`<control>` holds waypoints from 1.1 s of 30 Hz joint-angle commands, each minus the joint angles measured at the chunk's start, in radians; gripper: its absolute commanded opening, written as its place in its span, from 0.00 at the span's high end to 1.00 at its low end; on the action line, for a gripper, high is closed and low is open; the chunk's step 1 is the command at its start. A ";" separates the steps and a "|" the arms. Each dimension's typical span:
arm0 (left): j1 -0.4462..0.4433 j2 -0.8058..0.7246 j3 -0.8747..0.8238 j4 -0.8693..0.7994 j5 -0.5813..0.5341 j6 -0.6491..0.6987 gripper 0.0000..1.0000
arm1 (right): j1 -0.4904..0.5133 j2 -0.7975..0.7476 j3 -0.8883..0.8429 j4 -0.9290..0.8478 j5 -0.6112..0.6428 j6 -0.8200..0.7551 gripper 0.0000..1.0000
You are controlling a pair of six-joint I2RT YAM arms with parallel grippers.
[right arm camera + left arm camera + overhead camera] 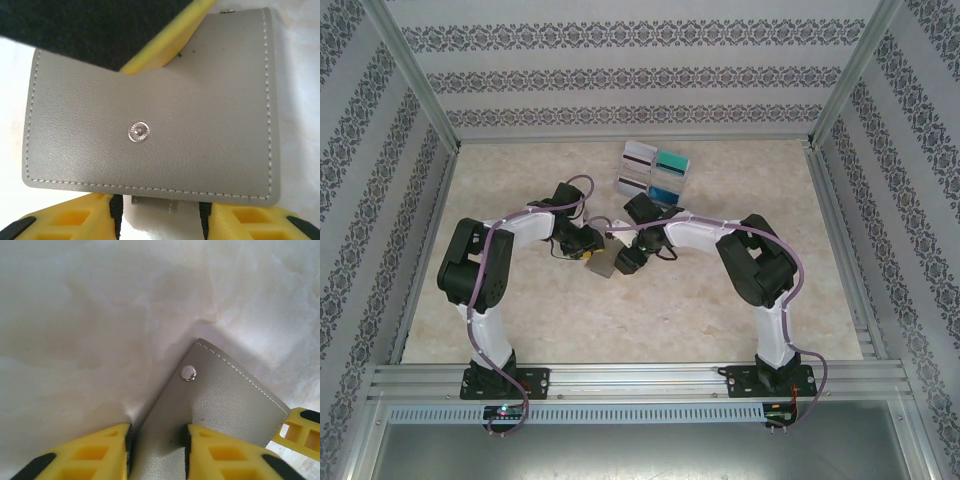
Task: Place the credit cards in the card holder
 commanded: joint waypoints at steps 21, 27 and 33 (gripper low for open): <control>0.008 0.059 -0.026 0.003 -0.024 0.025 0.83 | 0.004 -0.079 -0.161 0.315 0.032 0.116 0.92; 0.014 0.078 -0.042 0.028 -0.023 0.025 0.84 | -0.047 -0.149 -0.273 0.491 -0.051 0.192 0.93; 0.019 0.085 -0.053 0.044 -0.017 0.018 0.85 | -0.086 -0.195 -0.326 0.631 -0.128 0.279 0.94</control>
